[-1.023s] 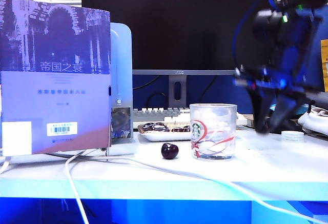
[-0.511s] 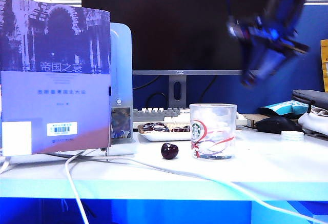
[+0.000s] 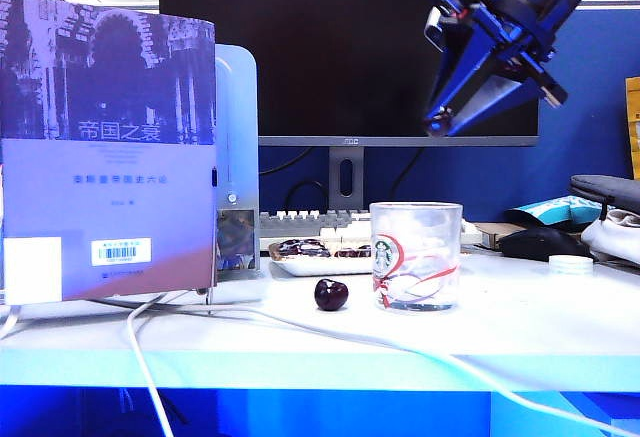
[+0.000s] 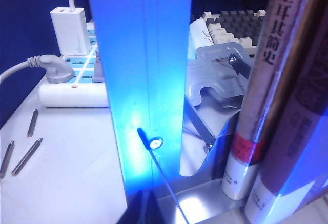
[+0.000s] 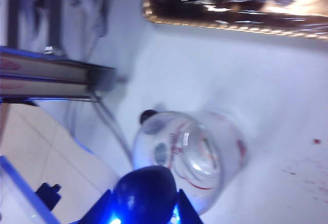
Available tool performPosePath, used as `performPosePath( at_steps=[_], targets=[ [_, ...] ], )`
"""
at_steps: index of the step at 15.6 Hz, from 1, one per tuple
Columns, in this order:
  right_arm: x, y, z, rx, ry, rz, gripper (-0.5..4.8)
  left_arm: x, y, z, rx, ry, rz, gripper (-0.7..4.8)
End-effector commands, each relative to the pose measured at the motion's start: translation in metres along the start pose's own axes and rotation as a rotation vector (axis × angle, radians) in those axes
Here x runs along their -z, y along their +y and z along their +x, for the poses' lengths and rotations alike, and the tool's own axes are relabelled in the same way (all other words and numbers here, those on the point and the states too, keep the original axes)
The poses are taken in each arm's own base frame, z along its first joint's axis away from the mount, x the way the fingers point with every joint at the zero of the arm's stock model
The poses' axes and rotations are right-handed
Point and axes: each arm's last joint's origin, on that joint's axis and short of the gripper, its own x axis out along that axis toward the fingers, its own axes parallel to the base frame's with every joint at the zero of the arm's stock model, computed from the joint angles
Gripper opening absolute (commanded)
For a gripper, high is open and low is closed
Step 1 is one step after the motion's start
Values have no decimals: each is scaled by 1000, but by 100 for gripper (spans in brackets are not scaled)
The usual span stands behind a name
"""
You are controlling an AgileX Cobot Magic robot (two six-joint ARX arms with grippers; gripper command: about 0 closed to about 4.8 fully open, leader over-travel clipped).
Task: Pick up the cherry on the right side of the glass and put it inside the glass.
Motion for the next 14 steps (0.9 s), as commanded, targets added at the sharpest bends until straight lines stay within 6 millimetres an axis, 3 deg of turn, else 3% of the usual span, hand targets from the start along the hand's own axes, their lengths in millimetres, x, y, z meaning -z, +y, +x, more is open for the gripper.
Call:
performPosePath(
  at_steps=[1,4,9,14],
  targets=[
    [-1,3,-2,-14,-4,-8,168,1,0,0,4,10,5,-5],
    [-1,2,-1,-15,-5,-10,170,1,0,0,4,10,5,-5],
    [0,9,23,-30,63,-42,171,1,0,0,7,10,5,-5],
    [4,-1,42,79,165,-44,171,1,0,0,7,10,5,-5]
  ],
)
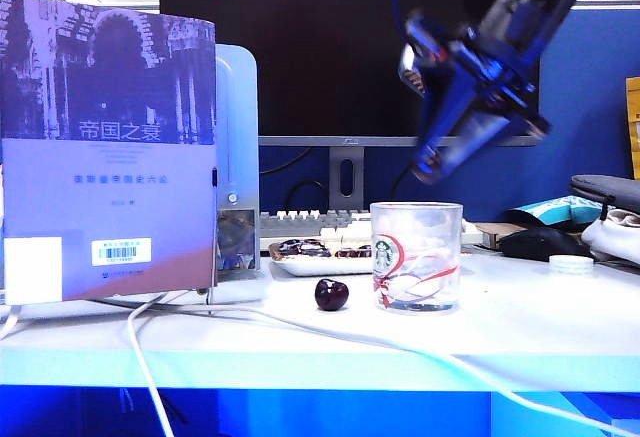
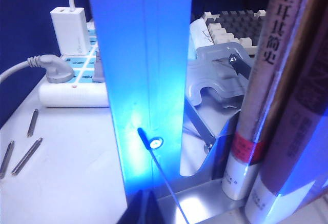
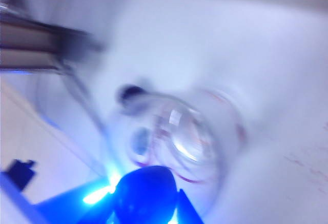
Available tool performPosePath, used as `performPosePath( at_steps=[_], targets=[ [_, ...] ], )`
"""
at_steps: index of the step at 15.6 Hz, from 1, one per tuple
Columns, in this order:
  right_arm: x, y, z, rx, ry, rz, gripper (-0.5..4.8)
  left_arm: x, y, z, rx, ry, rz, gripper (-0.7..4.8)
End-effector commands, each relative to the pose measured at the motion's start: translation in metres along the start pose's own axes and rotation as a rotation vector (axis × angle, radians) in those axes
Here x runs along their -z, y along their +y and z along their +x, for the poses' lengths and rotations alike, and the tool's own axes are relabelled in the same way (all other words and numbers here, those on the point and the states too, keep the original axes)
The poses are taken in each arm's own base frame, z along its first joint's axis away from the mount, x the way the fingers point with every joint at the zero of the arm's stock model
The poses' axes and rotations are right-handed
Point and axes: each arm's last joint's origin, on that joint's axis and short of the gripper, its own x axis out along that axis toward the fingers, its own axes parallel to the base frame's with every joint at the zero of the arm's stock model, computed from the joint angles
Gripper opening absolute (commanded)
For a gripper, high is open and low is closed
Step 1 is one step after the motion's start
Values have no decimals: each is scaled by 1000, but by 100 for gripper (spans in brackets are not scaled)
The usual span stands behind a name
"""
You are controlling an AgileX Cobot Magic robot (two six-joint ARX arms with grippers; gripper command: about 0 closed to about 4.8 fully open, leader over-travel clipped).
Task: Pick up the cherry on the right side of the glass and put it inside the glass.
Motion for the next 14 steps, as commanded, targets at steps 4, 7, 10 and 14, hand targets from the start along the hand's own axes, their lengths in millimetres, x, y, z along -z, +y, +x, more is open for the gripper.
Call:
performPosePath(
  at_steps=[4,7,10,14],
  targets=[
    [0,0,5,-5,23,-26,346,1,0,0,6,9,5,-5],
    [-3,0,4,-4,-3,-45,346,1,0,0,6,10,5,-5],
    [-7,3,-2,1,-65,-77,256,1,0,0,6,10,5,-5],
    [-9,16,-27,15,-192,-136,-2,1,0,0,6,9,5,-5]
  ],
)
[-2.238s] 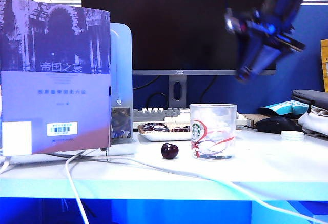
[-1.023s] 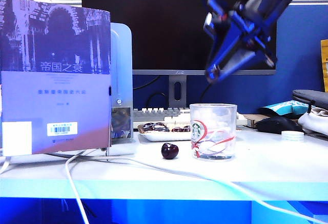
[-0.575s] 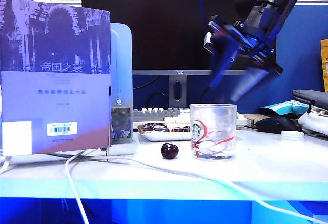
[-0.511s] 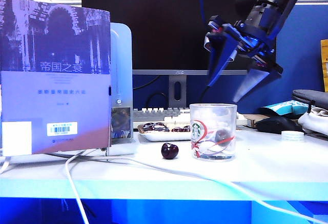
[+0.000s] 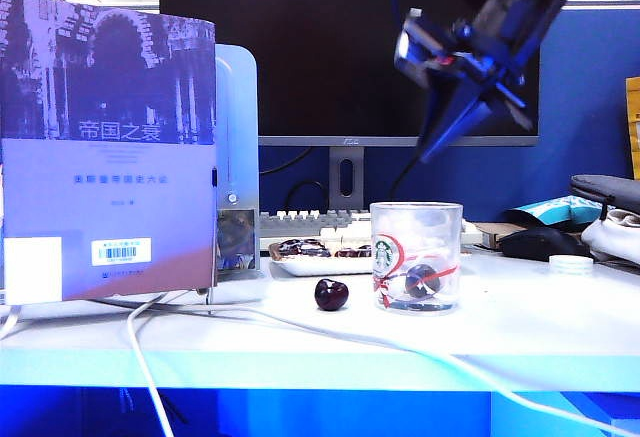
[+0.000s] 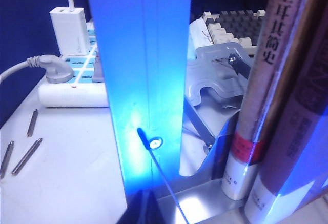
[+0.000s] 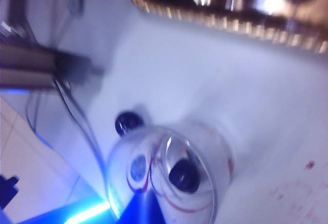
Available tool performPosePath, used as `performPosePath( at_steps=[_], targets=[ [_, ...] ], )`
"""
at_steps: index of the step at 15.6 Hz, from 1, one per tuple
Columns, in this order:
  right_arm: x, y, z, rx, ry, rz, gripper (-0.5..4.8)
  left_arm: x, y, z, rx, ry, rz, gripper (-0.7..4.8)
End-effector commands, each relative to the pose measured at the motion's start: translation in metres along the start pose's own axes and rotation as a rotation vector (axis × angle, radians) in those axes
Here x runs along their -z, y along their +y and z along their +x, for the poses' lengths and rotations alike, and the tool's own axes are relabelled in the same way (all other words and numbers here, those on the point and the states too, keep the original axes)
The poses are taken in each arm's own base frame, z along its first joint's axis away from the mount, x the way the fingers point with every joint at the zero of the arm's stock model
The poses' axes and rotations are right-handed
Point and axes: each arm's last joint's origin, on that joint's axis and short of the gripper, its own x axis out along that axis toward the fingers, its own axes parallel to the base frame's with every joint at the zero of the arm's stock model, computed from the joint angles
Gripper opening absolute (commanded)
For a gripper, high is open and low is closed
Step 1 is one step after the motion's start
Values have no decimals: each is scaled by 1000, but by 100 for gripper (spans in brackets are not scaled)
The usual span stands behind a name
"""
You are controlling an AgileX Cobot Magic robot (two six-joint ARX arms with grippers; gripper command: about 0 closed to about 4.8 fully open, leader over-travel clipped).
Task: Pick up the cherry on the right side of the glass and put it inside the glass.
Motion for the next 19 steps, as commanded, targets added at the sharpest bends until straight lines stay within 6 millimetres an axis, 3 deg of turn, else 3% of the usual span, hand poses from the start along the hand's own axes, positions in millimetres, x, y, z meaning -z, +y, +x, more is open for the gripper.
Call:
performPosePath(
  at_steps=[1,4,7,8,10,12,15,17,19],
  targets=[
    [-4,14,-26,19,-108,-54,-2,1,0,0,6,10,5,-5],
    [5,38,-74,113,-233,-110,-2,1,0,0,6,10,5,-5],
    [29,71,-141,232,-442,-183,-2,1,0,0,6,10,5,-5],
    [45,87,-172,290,-554,-211,-2,1,0,0,6,10,5,-5],
    [67,103,-204,363,-670,-227,-2,1,0,0,6,10,5,-5],
    [109,126,-249,468,-849,-236,-2,1,0,0,6,10,5,-5],
    [152,144,-280,508,-987,-250,-2,1,0,0,6,10,5,-5],
    [177,150,-297,625,-1105,-204,-2,1,0,0,5,10,5,-5],
    [192,143,-294,795,-1216,-133,-2,1,0,0,6,10,5,-5]
  ],
)
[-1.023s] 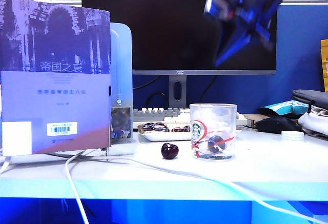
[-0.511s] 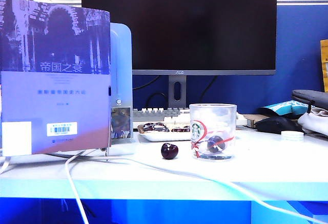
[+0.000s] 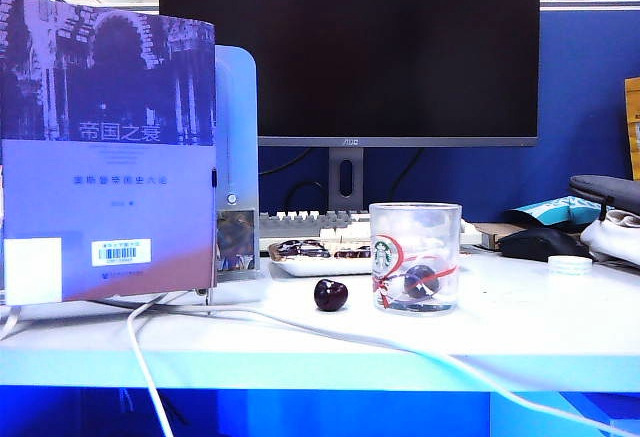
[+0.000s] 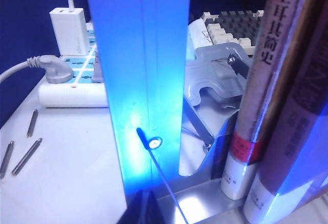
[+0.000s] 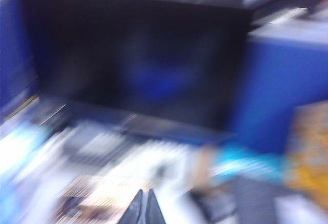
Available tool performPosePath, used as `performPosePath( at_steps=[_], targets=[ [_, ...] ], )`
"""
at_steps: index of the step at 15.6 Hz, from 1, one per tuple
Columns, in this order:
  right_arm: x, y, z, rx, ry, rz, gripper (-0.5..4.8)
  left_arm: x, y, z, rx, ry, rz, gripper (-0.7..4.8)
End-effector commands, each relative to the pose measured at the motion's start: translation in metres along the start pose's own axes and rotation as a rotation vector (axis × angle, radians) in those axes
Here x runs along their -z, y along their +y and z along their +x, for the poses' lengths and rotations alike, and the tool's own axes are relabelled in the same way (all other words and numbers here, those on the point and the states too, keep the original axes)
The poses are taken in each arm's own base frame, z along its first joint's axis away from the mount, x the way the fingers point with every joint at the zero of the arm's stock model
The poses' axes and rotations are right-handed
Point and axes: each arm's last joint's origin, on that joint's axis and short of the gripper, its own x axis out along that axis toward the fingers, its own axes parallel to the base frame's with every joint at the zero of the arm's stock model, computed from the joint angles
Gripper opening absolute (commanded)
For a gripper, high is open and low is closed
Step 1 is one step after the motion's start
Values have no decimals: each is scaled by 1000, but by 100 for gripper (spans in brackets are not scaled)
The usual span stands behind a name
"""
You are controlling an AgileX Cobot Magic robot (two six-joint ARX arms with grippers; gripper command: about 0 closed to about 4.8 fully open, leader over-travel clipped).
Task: Pick up the cherry on the right side of the glass and put it inside the glass.
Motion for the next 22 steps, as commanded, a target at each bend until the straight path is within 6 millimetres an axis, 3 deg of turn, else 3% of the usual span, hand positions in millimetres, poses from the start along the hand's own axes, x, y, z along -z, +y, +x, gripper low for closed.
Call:
performPosePath(
  at_steps=[1,3,6,8,11,15,22],
  targets=[
    [18,-4,0,187,-92,-12,-2,1,0,0,6,10,5,-5],
    [49,0,14,176,-141,-16,-2,1,0,0,6,10,5,-5],
    [133,10,38,101,-224,-13,-2,1,0,0,6,10,5,-5],
    [181,13,41,60,-145,-33,-2,1,0,0,5,10,5,-5],
    [228,15,36,44,-101,-37,-2,1,0,0,6,10,5,-5],
    [278,15,32,69,-66,-31,-2,1,0,0,6,10,5,-5],
    [318,9,32,150,75,-39,-2,1,0,0,5,10,5,-5]
  ],
)
